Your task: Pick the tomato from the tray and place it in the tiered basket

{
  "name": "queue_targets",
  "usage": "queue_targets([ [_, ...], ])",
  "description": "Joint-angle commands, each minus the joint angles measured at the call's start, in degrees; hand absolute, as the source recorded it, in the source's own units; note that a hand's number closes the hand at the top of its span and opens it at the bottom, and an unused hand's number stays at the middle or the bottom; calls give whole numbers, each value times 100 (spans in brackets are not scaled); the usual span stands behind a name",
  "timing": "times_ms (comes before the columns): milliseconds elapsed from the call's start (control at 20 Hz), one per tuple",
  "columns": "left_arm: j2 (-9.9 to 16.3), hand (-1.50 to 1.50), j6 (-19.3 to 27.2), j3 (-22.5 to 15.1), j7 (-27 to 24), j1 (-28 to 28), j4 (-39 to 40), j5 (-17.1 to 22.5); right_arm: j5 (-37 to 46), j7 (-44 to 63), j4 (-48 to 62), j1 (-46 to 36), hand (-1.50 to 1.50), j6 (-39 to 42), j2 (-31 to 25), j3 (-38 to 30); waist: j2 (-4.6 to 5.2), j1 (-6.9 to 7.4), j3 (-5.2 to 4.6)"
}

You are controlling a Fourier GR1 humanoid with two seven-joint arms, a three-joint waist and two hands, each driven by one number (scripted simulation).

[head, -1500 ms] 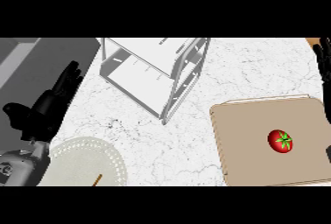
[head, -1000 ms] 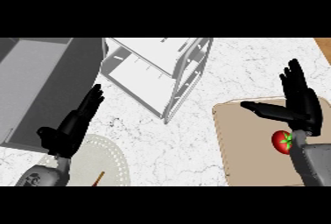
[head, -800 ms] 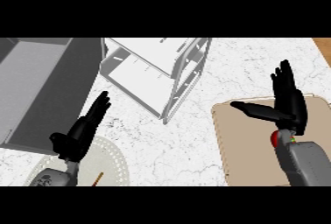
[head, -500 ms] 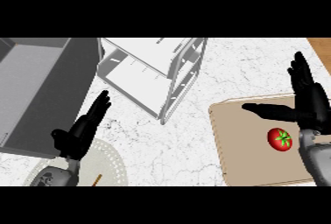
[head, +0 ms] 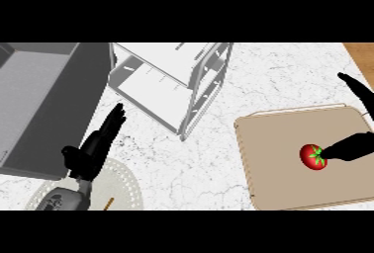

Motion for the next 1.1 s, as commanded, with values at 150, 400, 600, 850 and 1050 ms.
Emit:
queue_targets([
  [150,-115,0,-18,26,-76,-63,108,-28,-1001,2449,-1519,-590,-150,1793,-774,210,4,20,27],
  [400,-280,0,-43,135,-59,-389,354,-128,-1033,3568,-1958,-684,-150,1623,-319,320,45,93,45],
  [600,-232,0,-151,63,-23,-101,61,-185,-722,3606,-2086,-456,-150,1366,-427,184,36,75,49],
  [850,-195,0,-273,141,29,-110,1,-104,211,3314,-1258,-170,-150,1331,-285,735,60,154,50],
  [1050,-425,0,-104,94,-211,5,243,-279,388,3426,-1132,58,-150,1104,90,981,57,124,51],
])
